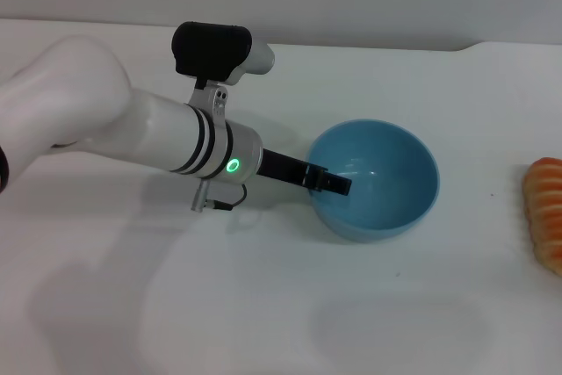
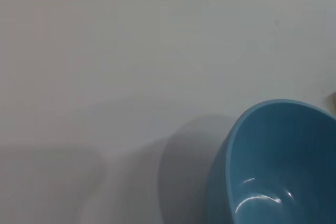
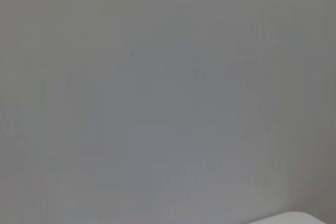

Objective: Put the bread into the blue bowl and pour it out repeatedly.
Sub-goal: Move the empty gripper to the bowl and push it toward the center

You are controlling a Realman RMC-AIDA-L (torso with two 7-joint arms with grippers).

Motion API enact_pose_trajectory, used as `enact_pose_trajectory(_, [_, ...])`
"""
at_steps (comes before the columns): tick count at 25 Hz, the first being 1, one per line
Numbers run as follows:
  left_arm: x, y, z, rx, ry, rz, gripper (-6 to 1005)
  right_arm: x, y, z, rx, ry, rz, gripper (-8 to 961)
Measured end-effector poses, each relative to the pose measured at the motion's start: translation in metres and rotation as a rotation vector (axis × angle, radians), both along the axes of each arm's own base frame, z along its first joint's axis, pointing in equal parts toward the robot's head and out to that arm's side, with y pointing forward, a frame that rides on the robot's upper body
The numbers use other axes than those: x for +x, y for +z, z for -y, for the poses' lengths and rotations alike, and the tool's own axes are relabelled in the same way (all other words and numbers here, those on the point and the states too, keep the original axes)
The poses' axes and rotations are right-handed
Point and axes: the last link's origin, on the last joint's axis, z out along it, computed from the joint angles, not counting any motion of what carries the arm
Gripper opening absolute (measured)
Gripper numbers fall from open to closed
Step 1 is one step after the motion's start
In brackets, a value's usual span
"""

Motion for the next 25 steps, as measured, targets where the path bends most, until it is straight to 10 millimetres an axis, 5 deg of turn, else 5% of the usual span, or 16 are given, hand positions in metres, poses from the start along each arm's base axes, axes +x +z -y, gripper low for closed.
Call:
enact_pose_trajectory(14, [-0.0015,-0.0004,-0.0017,-0.009,0.003,-0.015,853,-0.0006,-0.0028,0.0010,-0.007,0.000,-0.006,705])
enact_pose_trajectory(25, [-0.0012,-0.0002,-0.0030,-0.003,0.003,-0.016,376,0.0000,-0.0030,0.0023,-0.004,-0.003,-0.009,700])
